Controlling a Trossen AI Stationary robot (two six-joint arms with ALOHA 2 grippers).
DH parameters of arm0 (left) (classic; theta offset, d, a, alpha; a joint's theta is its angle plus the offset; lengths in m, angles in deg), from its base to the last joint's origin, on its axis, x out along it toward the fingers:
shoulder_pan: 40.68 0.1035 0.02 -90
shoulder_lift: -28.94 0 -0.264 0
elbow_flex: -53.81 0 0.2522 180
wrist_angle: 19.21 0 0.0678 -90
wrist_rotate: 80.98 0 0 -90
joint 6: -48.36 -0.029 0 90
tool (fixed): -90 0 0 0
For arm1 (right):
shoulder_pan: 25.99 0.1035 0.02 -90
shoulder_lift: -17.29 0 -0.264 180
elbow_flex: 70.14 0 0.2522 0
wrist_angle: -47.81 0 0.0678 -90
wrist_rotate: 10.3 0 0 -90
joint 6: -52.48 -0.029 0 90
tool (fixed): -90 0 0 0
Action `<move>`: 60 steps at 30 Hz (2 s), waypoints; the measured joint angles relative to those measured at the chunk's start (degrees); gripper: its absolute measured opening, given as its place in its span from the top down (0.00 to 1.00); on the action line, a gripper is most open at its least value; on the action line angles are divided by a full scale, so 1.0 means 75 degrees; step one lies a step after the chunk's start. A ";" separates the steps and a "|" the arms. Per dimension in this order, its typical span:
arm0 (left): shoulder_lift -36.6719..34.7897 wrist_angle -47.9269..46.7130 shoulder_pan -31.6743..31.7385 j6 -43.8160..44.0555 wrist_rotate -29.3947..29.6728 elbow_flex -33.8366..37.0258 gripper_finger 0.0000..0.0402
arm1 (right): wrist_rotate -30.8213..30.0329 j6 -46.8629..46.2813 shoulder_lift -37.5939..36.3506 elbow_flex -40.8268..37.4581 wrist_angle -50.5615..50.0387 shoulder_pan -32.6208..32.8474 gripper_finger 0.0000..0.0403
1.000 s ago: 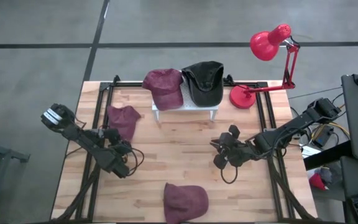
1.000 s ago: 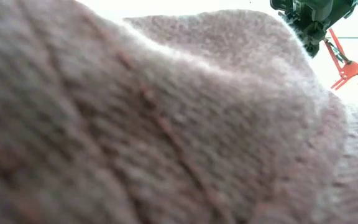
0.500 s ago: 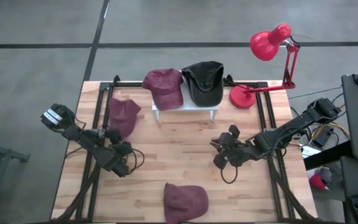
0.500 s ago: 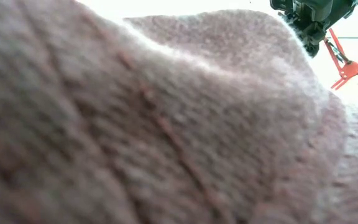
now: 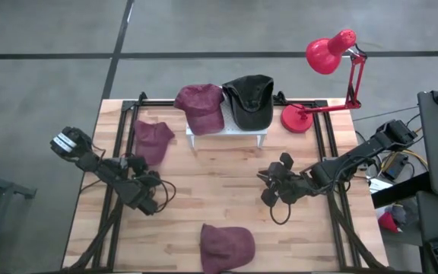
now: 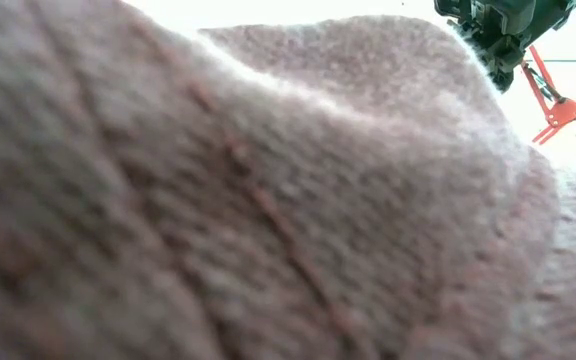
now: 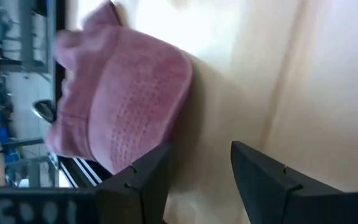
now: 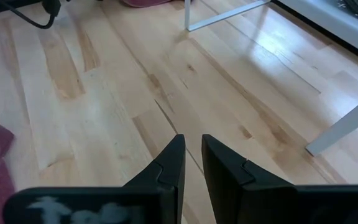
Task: Pick & Place hat
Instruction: Stack the top red cap on the red cap on the shelf
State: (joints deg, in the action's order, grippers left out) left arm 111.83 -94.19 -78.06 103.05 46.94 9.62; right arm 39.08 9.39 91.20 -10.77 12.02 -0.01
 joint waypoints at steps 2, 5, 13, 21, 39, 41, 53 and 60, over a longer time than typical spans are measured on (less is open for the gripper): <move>0.0000 0.0034 0.0050 0.0119 0.0482 0.0029 0.54 | 0.0000 0.0000 0.0000 -0.0003 0.0000 0.0000 0.87; 0.0000 0.0156 0.0177 0.0156 0.1069 0.0097 0.54 | 0.0000 -0.0004 0.0000 -0.0006 0.0000 0.0000 0.87; 0.0001 0.0796 0.0592 0.0208 0.1413 0.0521 0.54 | 0.0003 -0.0038 0.0000 -0.0006 0.0003 0.0000 0.87; 0.0003 0.0907 0.0987 0.0901 0.1602 0.0837 0.56 | 0.0003 -0.0055 0.0000 -0.0009 0.0003 0.0000 0.87; 0.0003 0.1426 0.1927 -0.0394 0.2170 0.0443 0.60 | 0.0003 0.0017 0.0000 -0.0026 -0.0035 0.0000 0.87; 0.0003 0.1373 0.1925 -0.0778 0.1702 0.0378 0.60 | 0.0003 0.0017 0.0000 -0.0030 -0.0035 0.0000 0.87; 0.0007 0.0211 0.2298 -0.0284 0.1089 -0.0041 0.60 | 0.0006 0.0003 0.0000 -0.0070 -0.0055 0.0000 0.87; 0.0020 0.0745 0.3120 -0.0598 0.1647 -0.0039 0.60 | 0.0007 0.0003 0.0000 -0.0070 -0.0016 0.0000 0.87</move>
State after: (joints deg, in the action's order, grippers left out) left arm 111.98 -88.60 -54.66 98.56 59.29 9.33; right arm 39.13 9.41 91.20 -11.30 11.91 -0.01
